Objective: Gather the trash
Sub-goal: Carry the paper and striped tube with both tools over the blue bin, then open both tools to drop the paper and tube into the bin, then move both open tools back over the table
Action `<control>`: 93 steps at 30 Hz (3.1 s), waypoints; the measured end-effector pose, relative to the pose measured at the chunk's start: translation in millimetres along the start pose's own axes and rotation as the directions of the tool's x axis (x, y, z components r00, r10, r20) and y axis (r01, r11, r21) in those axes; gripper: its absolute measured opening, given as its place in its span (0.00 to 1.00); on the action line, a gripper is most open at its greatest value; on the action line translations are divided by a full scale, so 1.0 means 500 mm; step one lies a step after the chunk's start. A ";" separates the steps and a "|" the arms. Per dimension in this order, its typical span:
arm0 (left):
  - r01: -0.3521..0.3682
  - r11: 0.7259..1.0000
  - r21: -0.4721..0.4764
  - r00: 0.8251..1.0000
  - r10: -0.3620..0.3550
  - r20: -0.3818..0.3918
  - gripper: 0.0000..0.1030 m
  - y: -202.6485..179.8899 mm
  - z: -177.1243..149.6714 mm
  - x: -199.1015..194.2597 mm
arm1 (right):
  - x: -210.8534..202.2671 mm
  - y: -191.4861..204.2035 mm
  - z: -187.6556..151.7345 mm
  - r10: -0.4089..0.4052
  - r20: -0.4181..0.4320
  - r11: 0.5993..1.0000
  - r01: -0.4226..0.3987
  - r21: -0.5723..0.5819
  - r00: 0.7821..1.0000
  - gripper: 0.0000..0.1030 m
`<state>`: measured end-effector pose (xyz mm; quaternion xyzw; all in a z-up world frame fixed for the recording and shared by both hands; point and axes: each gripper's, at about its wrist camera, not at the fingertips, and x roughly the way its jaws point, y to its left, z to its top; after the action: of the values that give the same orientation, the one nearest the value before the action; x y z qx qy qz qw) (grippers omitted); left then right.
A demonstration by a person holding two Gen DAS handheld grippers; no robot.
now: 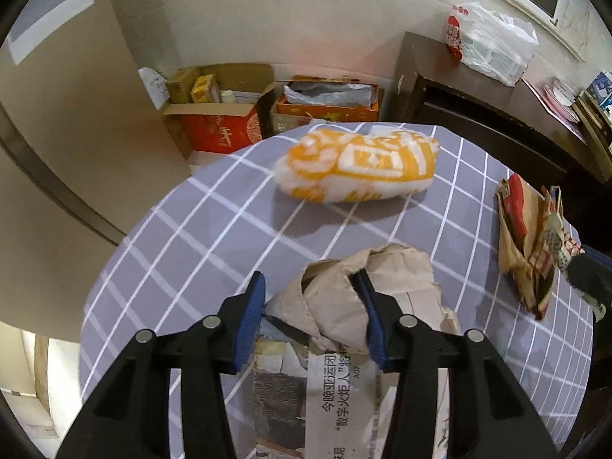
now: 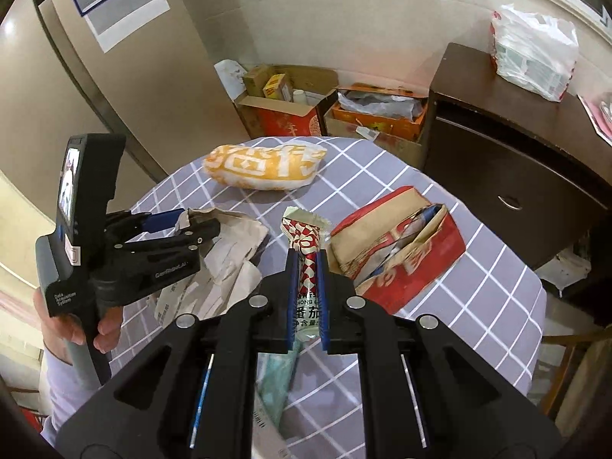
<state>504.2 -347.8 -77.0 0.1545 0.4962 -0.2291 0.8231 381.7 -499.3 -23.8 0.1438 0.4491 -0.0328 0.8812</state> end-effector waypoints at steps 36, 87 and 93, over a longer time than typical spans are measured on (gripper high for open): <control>-0.206 0.915 -0.348 0.971 0.235 0.043 0.46 0.460 -0.383 -0.287 | 0.027 0.550 -0.151 0.201 -0.125 0.921 -0.231 -0.314 0.972 0.09; -0.416 0.610 -0.674 0.909 0.294 -0.295 0.81 0.762 -0.956 -0.292 | 0.227 0.956 -0.485 0.157 -0.458 0.754 -0.406 -0.516 0.875 0.74; -0.414 0.611 -0.675 0.910 0.299 -0.287 0.81 0.751 -0.946 -0.298 | 0.215 0.946 -0.482 0.157 -0.455 0.753 -0.405 -0.519 0.876 0.74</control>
<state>290.7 231.6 -152.3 -0.0701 0.5631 0.1656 0.8066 345.6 29.2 -137.8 -0.0719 0.5719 0.2754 0.7693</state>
